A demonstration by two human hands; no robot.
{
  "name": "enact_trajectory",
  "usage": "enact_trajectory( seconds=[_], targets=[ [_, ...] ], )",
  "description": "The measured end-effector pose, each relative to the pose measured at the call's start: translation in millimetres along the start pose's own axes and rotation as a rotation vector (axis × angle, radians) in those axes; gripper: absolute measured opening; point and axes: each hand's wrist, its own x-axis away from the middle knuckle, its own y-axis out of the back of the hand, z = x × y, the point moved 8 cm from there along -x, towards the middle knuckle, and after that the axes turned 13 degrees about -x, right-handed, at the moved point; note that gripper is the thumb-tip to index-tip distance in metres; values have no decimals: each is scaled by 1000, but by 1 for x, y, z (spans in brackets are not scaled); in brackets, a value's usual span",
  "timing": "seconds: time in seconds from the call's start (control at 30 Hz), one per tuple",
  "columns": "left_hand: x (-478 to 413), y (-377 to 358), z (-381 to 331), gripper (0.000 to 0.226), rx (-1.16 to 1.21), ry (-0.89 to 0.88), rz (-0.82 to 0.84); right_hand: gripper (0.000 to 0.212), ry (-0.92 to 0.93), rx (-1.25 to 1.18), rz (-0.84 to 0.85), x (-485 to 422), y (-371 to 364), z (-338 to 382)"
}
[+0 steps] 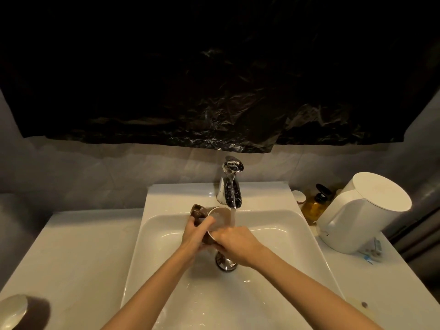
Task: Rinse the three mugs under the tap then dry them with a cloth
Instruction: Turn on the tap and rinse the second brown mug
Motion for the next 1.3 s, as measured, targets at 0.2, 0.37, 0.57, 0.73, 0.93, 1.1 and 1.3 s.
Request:
enact_trajectory(
  seconds=[0.2,0.37,0.57,0.73,0.93,1.1,1.3],
  targets=[
    [2,-3,-7,42,-94,-6,-13,33,-57,162,8,-1,0,5],
    [1,2,-11,40,-233,-63,-28,38,53,72,-27,8,-9,-1],
    [3,-4,-9,37,-108,-81,-50,35,-66,174,-23,3,-2,1],
    [1,1,-13,59,-435,-180,-70,31,4,45,20,18,-16,1],
    [4,-2,-10,54,-234,-164,-47,49,-40,94,-81,11,-12,1],
    [7,8,-5,53,-191,-132,-148,30,38,-278,-248,19,-4,6],
    [-5,17,-4,42,-166,-75,-128,25,1,-459,-554,41,11,-24]
  ],
)
